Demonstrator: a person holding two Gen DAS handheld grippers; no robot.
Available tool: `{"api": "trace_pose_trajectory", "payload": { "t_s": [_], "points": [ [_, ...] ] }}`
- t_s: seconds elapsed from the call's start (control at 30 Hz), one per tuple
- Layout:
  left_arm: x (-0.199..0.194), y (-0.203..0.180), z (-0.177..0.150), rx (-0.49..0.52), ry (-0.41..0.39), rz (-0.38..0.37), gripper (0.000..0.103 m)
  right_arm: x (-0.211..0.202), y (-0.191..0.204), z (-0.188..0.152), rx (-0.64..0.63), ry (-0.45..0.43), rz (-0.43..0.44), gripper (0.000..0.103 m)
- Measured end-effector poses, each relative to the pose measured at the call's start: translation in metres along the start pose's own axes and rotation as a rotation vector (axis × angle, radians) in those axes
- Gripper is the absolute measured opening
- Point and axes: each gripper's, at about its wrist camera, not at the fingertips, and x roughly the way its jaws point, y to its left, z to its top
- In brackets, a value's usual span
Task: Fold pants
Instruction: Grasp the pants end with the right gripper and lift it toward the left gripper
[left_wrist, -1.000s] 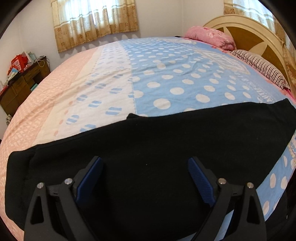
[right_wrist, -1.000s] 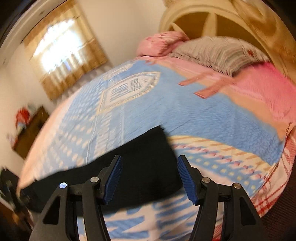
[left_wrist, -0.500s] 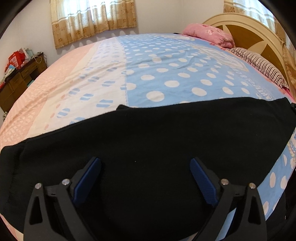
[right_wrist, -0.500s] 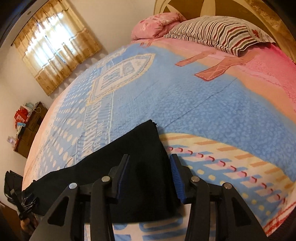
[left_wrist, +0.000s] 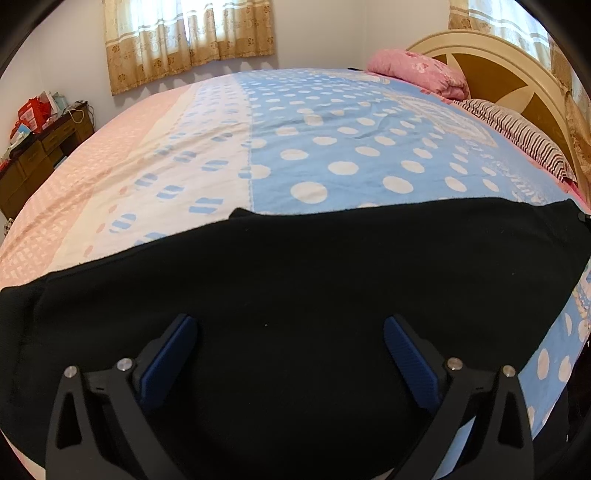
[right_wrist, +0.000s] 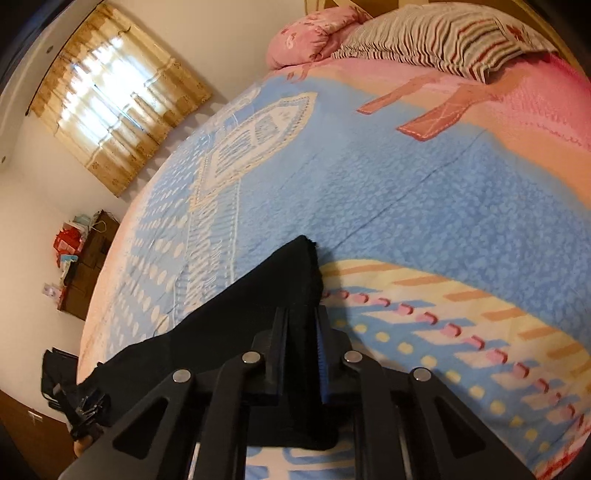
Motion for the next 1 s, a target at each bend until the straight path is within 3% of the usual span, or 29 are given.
{"api": "trace_pose_trajectory", "payload": {
  "t_s": [0.23,0.6,0.8,1.0],
  "points": [
    [-0.004,0.001,-0.001,-0.007,-0.006,-0.015,0.103,-0.026,0.041,-0.005,-0.065,-0.086,0.005,0.013],
    [-0.024,-0.008,0.006,-0.004,-0.054,-0.076,0.103,-0.041,0.157,-0.026,-0.272,-0.134,0.037,0.013],
    [-0.027,-0.02,0.01,0.023,-0.068,-0.115,0.103,-0.012,0.216,-0.052,-0.373,-0.082,0.084,0.013],
    [-0.027,-0.026,0.01,0.021,-0.069,-0.141,0.103,0.042,0.26,-0.087,-0.445,0.042,0.143,0.013]
  ]
}}
